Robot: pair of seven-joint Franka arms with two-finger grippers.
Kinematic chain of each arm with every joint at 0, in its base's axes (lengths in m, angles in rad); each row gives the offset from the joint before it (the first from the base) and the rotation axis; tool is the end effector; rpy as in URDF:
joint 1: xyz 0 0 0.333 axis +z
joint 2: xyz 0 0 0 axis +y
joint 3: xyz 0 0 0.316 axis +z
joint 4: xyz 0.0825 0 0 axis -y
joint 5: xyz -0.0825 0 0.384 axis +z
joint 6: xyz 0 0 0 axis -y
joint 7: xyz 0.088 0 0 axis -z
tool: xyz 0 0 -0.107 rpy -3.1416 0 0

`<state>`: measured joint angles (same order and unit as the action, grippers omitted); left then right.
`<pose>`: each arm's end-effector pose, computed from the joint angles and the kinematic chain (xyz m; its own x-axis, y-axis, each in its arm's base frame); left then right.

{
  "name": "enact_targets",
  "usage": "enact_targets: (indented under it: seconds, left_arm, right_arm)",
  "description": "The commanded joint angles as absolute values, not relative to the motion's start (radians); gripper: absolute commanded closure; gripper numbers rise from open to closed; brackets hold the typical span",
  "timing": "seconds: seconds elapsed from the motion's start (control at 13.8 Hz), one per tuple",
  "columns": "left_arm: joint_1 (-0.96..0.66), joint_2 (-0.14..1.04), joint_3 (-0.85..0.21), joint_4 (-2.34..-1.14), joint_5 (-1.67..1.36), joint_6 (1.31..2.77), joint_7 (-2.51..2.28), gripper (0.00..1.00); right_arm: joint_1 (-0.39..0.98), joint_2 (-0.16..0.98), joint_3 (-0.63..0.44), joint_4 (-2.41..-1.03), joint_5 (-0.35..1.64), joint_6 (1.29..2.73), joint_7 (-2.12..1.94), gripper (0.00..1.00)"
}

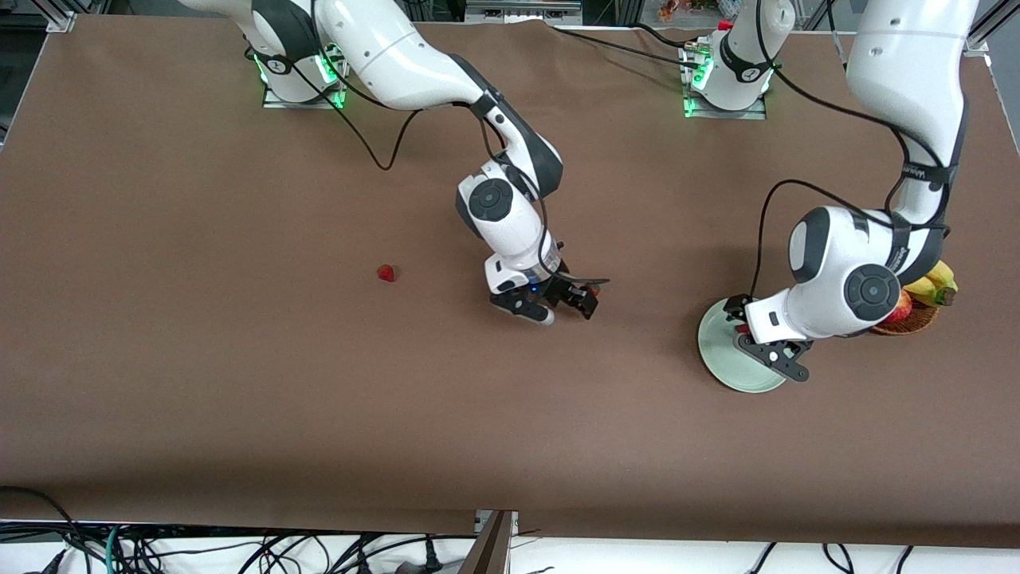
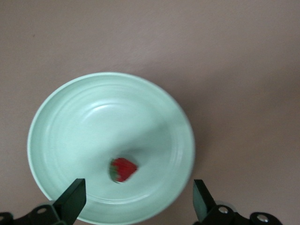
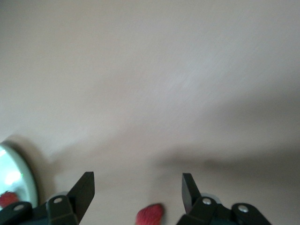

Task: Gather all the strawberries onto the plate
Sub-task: 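Release the strawberry onto the plate while the right gripper sets another down, then grasp the second strawberry with the left gripper while the right grasps the third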

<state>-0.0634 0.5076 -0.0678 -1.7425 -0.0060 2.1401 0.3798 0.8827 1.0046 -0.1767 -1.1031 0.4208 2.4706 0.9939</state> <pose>0.6469 -0.0819 0.2767 0.8723 -0.4812 -0.0872 -0.4758 -0.8763 0.0753 0.5774 0.5595 0.2453 0.8954 -0.4451 0.0105 -0.4028 -0.8198 -0.4069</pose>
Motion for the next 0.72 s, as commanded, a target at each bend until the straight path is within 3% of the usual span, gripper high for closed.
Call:
enact_targets:
  seconds: [0.0, 0.22, 0.36, 0.65]
  left_arm:
    - [-0.072, 0.485, -0.161, -1.766, -0.023, 2.126, 0.173, 0.0]
    - [-0.119, 0.509, -0.218, -1.772, -0.021, 2.187, -0.042, 0.0]
    - [-0.173, 0.54, -0.219, -1.773, -0.021, 2.258, -0.156, 0.0]
    - [-0.368, 0.606, -0.207, -1.824, 0.017, 2.426, -0.518, 0.0]
  right_arm:
    - [0.82, 0.905, -0.196, -1.12, 0.413, 2.265, 0.866, 0.17]
    - [0.723, 0.815, -0.208, -1.127, 0.407, 2.047, 0.663, 0.17]
    - [0.713, 0.755, -0.302, -1.211, 0.408, 1.921, 0.492, 0.17]
    - [0.713, 0.605, -0.383, -1.55, 0.408, 1.977, 0.246, 0.17]
